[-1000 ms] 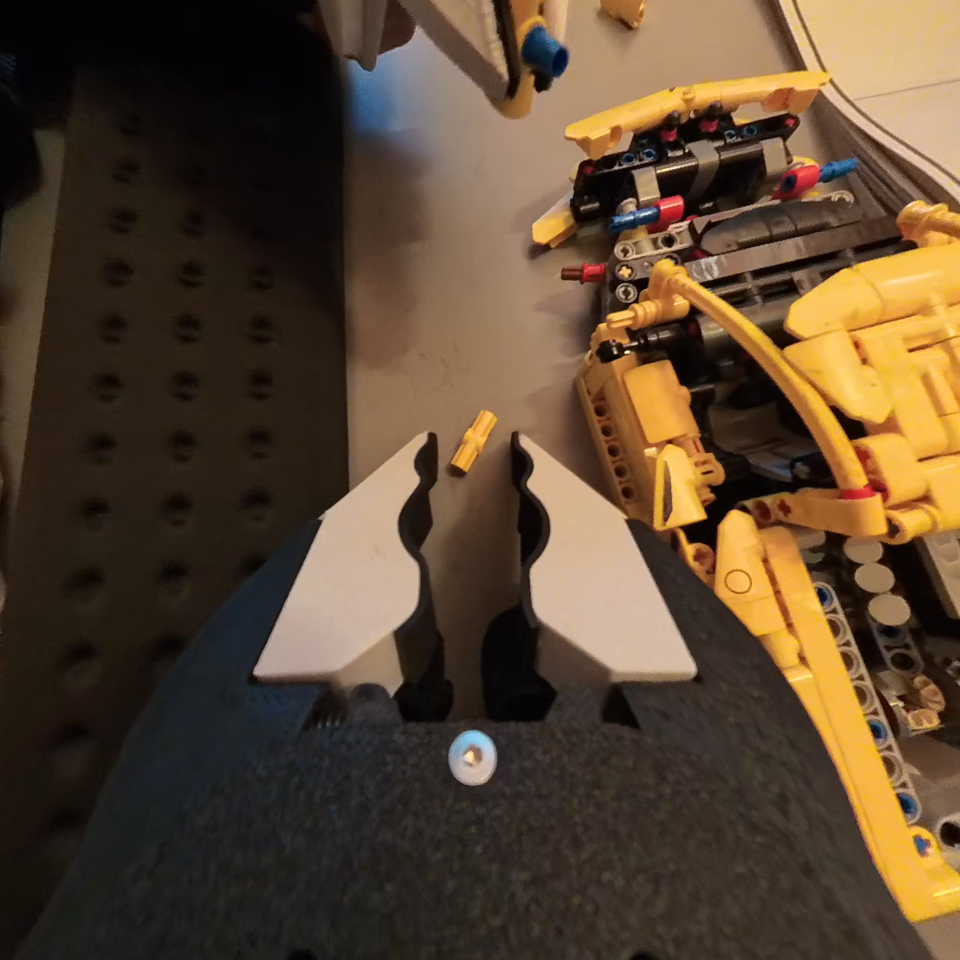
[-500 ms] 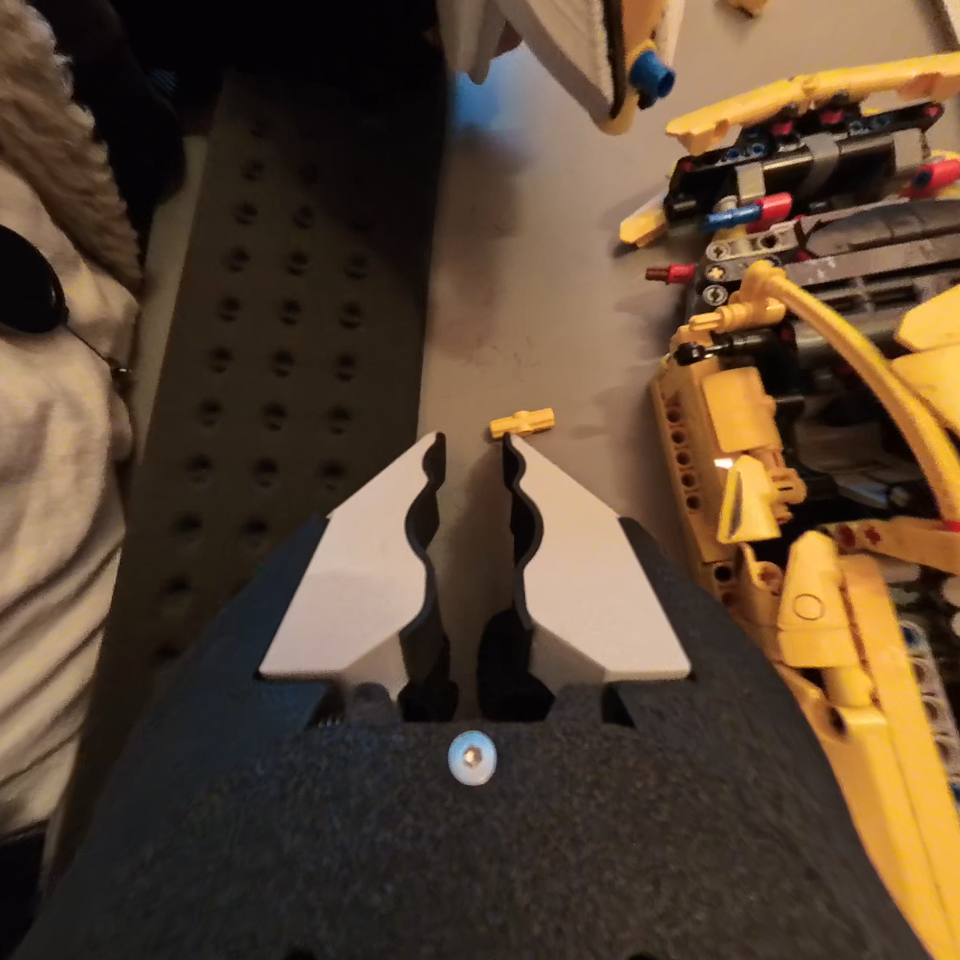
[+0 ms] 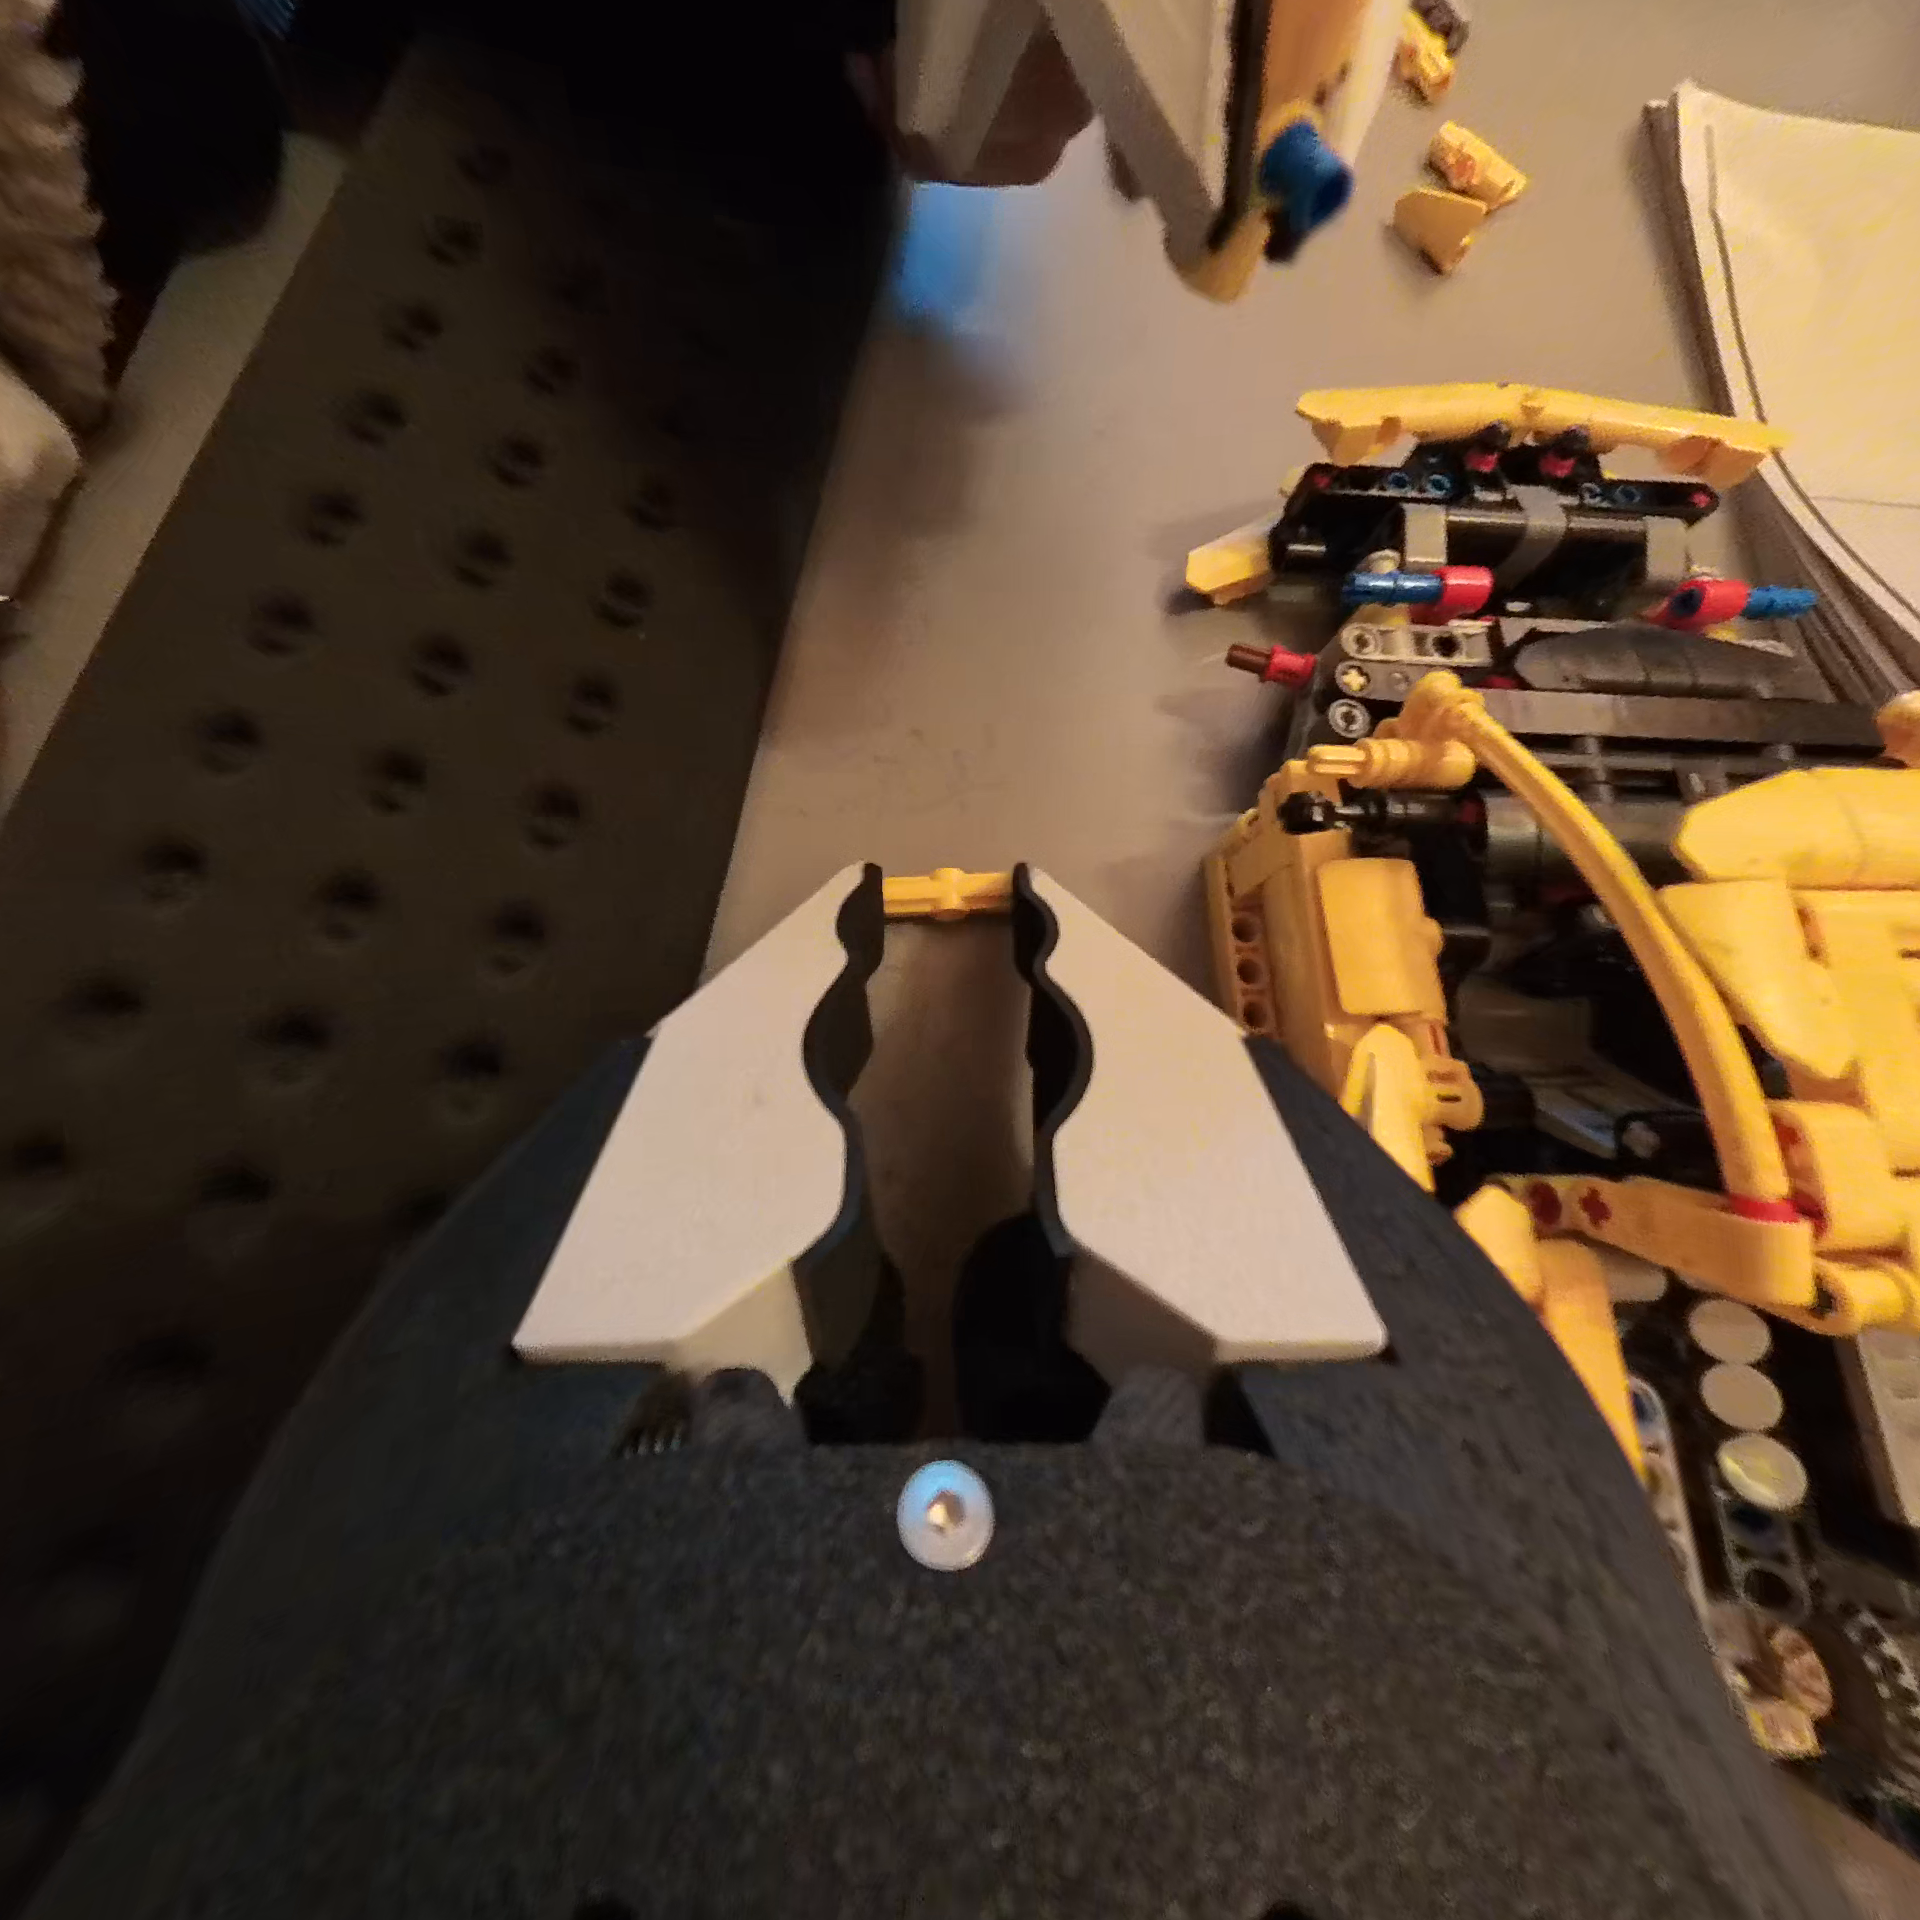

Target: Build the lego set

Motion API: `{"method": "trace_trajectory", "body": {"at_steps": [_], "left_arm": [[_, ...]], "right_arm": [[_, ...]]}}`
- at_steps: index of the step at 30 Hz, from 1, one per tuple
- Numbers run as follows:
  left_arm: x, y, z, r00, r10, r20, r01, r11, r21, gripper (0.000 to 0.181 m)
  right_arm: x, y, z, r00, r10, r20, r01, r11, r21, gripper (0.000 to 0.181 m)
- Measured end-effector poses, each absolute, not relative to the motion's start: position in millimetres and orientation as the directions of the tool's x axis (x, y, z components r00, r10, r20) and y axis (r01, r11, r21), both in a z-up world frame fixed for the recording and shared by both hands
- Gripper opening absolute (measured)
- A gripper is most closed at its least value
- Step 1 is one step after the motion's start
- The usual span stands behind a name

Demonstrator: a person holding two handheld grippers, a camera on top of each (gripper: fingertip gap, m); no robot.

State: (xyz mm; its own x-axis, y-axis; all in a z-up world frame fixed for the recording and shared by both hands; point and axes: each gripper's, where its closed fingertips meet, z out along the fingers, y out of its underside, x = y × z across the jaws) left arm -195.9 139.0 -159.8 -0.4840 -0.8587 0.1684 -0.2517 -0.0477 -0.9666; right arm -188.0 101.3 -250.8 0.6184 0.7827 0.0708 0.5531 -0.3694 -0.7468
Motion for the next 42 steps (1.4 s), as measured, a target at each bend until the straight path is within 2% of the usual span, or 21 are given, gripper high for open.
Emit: {"method": "trace_trajectory", "body": {"at_steps": [2,5,9,15,21,25,31,36,42], "left_arm": [[-198,137,-153,-0.502,-0.848,0.172,-0.222,-0.066,-0.973,0.007],[-199,136,-143,-0.527,-0.811,0.254,-0.214,-0.162,-0.963,0.007],[-196,141,-134,-0.540,-0.697,0.472,-0.278,-0.382,-0.881,0.007],[-193,146,-138,-0.527,-0.547,0.651,-0.391,-0.524,-0.757,0.007],[-193,141,-142,-0.531,-0.527,0.663,-0.429,-0.507,-0.747,0.006],[-192,144,-143,-0.517,-0.523,0.678,-0.434,-0.522,-0.734,0.006],[-192,143,-146,-0.511,-0.517,0.687,-0.456,-0.514,-0.726,0.006],[-190,139,-154,-0.492,-0.500,0.712,-0.506,-0.502,-0.702,0.005],[-190,137,-158,-0.478,-0.484,0.733,-0.535,-0.501,-0.680,0.005]], "right_arm": [[-184,109,-238,0.654,0.752,0.080,0.523,-0.373,-0.766,0.024],[-183,130,-178,0.678,0.689,0.257,0.495,-0.169,-0.852,0.023],[-187,144,-143,0.595,0.616,0.516,0.648,0.012,-0.761,0.023],[-193,150,-144,0.518,0.662,0.541,0.689,0.050,-0.723,0.022],[-192,152,-149,0.438,0.673,0.595,0.759,0.078,-0.647,0.022],[-190,153,-146,0.461,0.679,0.572,0.734,0.071,-0.676,0.023],[-191,151,-150,0.429,0.691,0.581,0.758,0.075,-0.648,0.023],[-189,148,-158,0.341,0.704,0.623,0.839,0.071,-0.540,0.023],[-189,148,-162,0.319,0.708,0.630,0.856,0.070,-0.512,0.022]]}}
